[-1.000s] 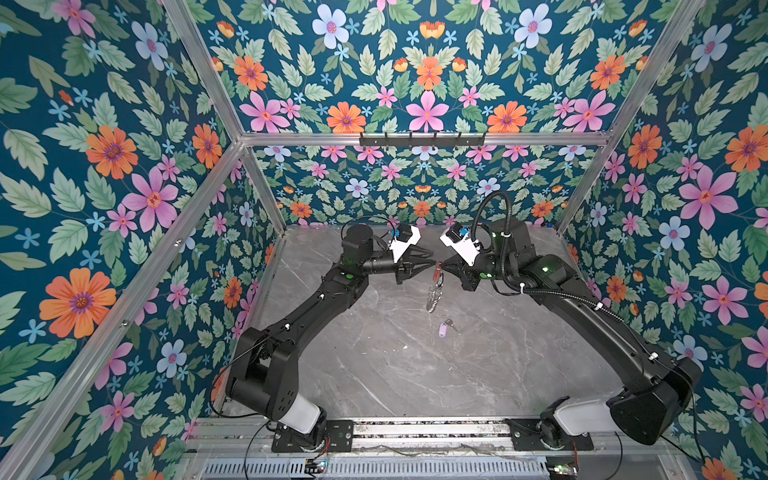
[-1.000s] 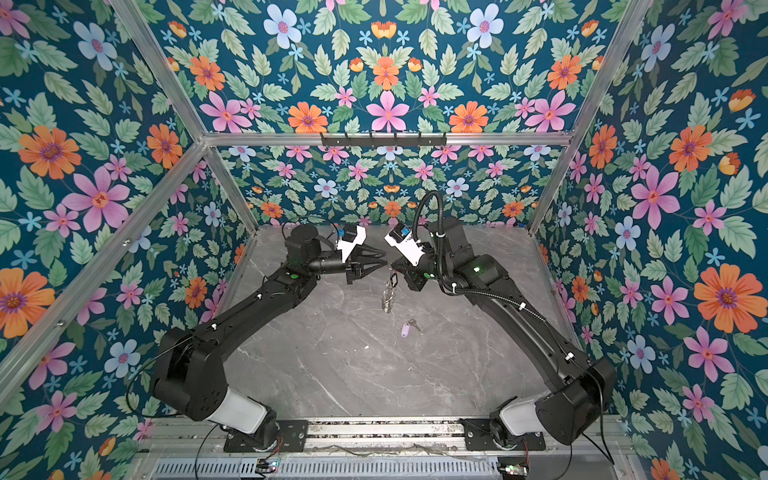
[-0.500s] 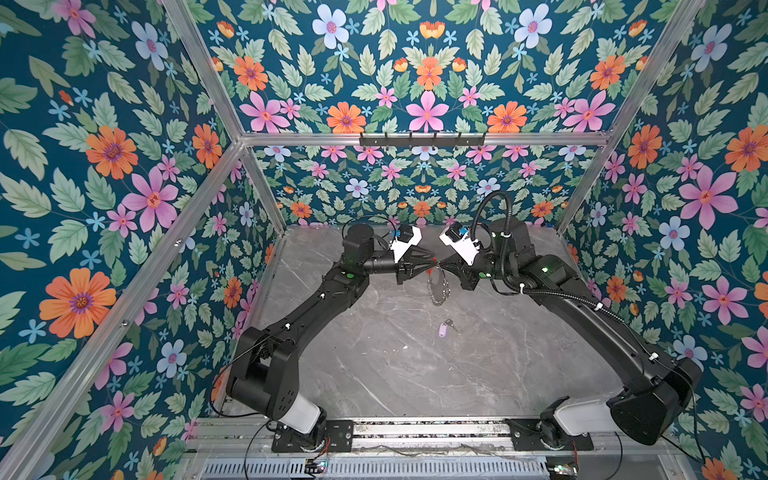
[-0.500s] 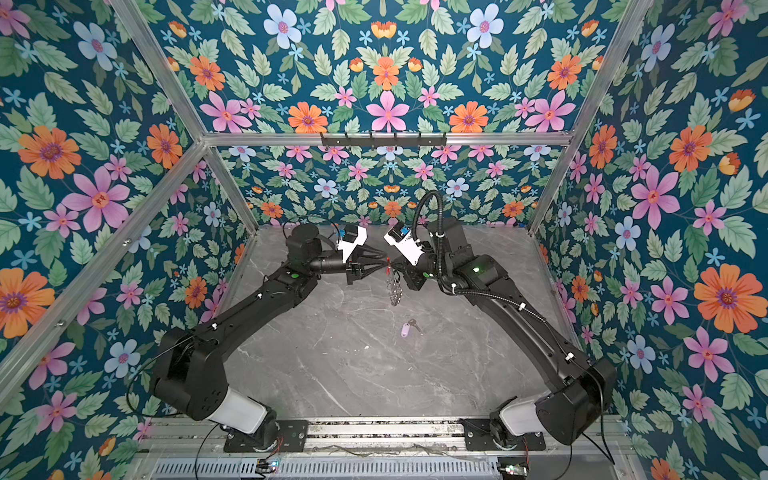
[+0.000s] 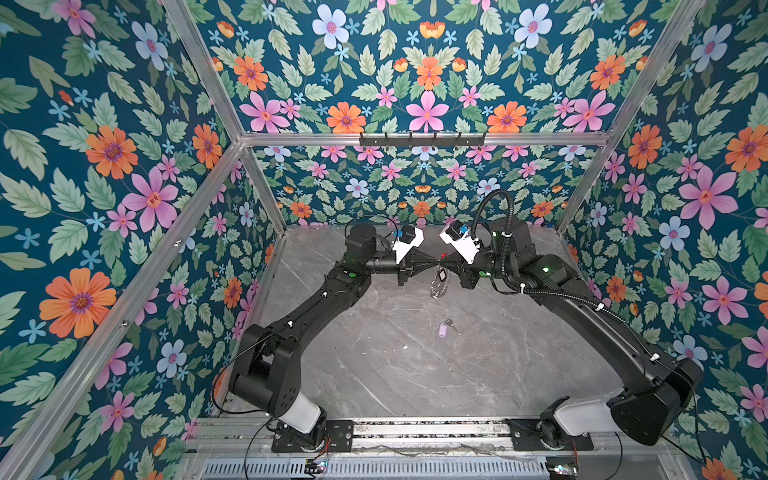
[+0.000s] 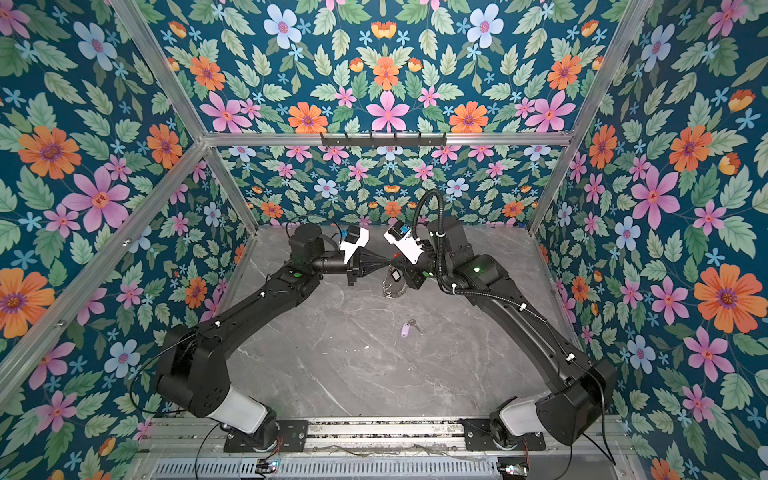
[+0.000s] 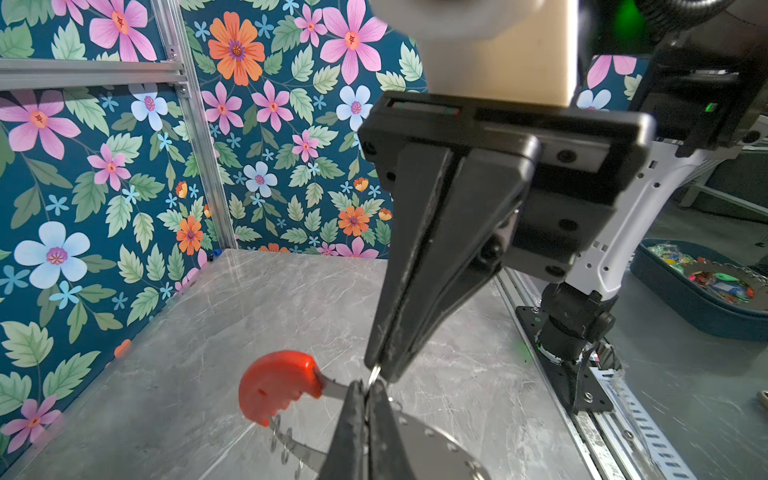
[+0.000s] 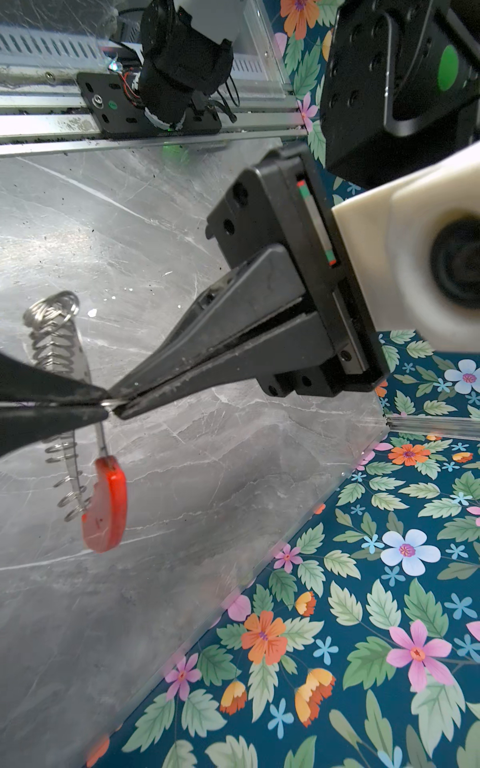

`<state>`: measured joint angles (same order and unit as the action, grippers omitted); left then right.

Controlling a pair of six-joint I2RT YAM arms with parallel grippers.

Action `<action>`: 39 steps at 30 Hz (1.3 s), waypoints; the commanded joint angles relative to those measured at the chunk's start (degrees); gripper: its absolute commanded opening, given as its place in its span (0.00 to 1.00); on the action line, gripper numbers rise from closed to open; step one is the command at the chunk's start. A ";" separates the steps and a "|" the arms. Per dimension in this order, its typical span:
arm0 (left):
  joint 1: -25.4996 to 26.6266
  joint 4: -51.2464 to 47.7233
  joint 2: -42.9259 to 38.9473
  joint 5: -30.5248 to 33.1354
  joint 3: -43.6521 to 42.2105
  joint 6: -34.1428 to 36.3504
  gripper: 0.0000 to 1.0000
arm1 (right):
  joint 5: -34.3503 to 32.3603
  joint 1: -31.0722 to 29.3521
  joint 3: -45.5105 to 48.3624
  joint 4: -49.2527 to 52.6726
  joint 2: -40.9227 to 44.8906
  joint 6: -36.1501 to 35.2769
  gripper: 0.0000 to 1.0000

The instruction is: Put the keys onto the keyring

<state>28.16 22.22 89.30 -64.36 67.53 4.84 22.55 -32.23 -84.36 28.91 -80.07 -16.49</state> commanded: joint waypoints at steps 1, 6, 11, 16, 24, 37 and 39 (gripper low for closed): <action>0.14 0.80 0.13 -0.72 0.06 -0.05 0.00 | 1.47 -0.29 -0.22 -3.35 0.52 0.58 0.00; 0.14 2.05 0.06 -1.38 -0.69 -0.09 0.00 | 0.21 -0.29 0.52 -4.69 1.09 1.13 0.00; -0.04 10.19 -0.13 0.11 -2.64 -5.12 0.00 | -3.11 -0.29 2.90 -8.20 3.07 4.00 0.16; -0.04 25.51 1.01 0.40 -4.56 -17.53 0.00 | -8.08 -0.05 11.57 -17.96 8.75 7.47 0.32; -0.04 48.06 4.55 -0.51 -5.75 -35.35 0.00 | -5.51 0.65 16.62 -21.96 10.48 9.37 0.30; -0.03 53.34 6.00 1.95 -5.87 -39.58 0.00 | 2.34 -0.11 16.25 -27.57 8.02 14.97 0.29; -0.04 53.48 6.09 2.52 -6.03 -39.69 0.00 | 2.89 -0.29 16.26 -28.54 7.77 15.93 0.29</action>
<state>28.12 72.38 95.35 -63.59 61.41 -34.11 22.39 -32.14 -68.05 4.38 -72.01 -3.03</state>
